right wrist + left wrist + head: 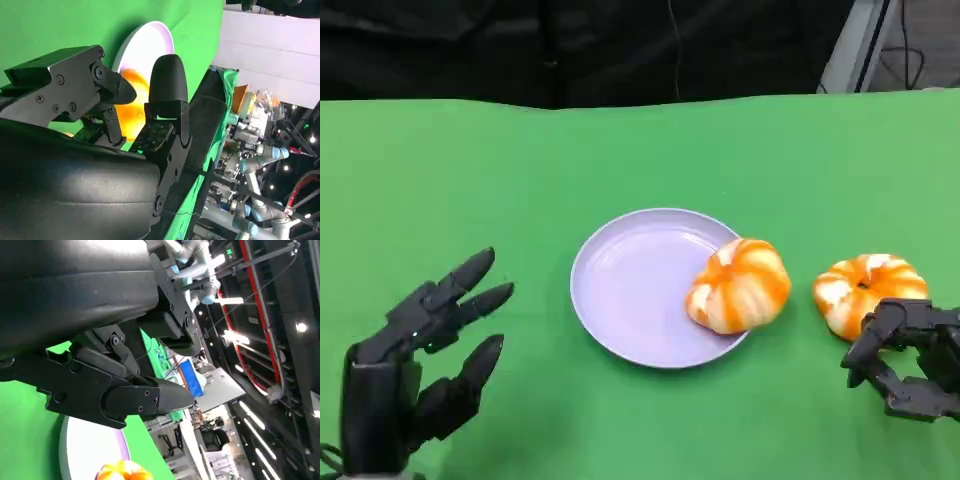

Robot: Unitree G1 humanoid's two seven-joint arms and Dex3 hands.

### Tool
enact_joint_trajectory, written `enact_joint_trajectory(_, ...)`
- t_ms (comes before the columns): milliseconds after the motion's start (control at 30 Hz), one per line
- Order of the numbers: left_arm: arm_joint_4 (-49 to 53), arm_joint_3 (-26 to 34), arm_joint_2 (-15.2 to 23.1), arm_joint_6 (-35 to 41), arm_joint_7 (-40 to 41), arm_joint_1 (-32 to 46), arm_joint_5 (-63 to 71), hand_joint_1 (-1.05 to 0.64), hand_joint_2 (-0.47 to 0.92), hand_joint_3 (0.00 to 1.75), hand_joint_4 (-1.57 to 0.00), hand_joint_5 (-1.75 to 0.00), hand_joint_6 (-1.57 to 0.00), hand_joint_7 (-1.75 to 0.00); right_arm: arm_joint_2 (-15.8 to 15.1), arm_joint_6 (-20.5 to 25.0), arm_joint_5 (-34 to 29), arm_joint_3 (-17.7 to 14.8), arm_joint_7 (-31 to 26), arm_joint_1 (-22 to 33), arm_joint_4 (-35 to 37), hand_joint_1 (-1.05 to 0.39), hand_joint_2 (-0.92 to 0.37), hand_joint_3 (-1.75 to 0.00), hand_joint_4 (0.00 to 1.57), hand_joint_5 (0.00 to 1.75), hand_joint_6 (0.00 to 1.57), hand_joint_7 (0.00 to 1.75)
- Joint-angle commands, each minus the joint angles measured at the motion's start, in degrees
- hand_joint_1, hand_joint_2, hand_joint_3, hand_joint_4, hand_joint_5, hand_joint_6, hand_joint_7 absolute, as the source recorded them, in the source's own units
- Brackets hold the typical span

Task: Grasp the bread from the table and place it into the plate.

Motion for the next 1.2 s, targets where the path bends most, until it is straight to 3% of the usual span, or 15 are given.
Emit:
enact_joint_trajectory(33, -1.6, 0.5, -0.4, 1.0, -4.5, 1.9, -5.0, -0.32, 0.92, 0.31, -0.93, -0.02, -0.72, -0.01, -1.2, -0.6, 0.8, -0.7, 0.2, 0.2, -0.5, 0.13, -0.69, -0.86, 0.86, 1.44, 0.9, 1.06)
enact_joint_trajectory(200, -3.2, 1.2, -1.9, 2.3, -7.1, 2.0, -7.3, -0.16, 0.92, 0.28, -0.92, -0.01, -0.74, -0.01, -1.5, -0.3, 1.2, -0.8, 0.4, 0.4, -1.5, 0.13, -0.7, -0.84, 0.85, 1.44, 0.89, 1.07)
enact_joint_trajectory(400, -4.5, 2.4, -3.4, 3.3, -8.3, 1.9, -6.8, -0.08, 0.92, 0.28, -0.93, -0.01, -0.76, -0.02, -1.8, 0.8, 1.8, -0.7, 0.7, 0.8, -2.7, 0.12, -0.72, -0.83, 0.84, 1.45, 0.88, 1.06)
enact_joint_trajectory(1067, -5.0, 5.0, -5.5, 7.2, -9.6, 1.6, -7.7, -0.04, 0.92, 0.33, -0.96, -0.02, -0.79, -0.01, -1.9, 1.1, 2.5, -0.8, 1.6, 0.8, -3.3, 0.11, -0.75, -0.77, 0.82, 1.45, 0.88, 1.02)
enact_joint_trajectory(1100, -4.5, 5.4, -6.2, 8.9, -9.6, 1.1, -9.6, -0.03, 0.92, 0.34, -1.04, -0.06, -0.9, -0.07, -2.0, 1.2, 2.4, -0.7, 1.4, 0.7, -3.5, 0.11, -0.75, -0.77, 0.82, 1.45, 0.89, 1.02)
enact_joint_trajectory(1200, -4.4, 6.3, -7.3, 11.3, -10.3, 0.7, -11.7, -0.02, 0.92, 0.35, -1.09, -0.09, -0.97, -0.09, -2.1, 1.5, 2.2, -0.7, 1.2, 0.8, -3.8, 0.11, -0.74, -0.76, 0.83, 1.44, 0.89, 1.01)
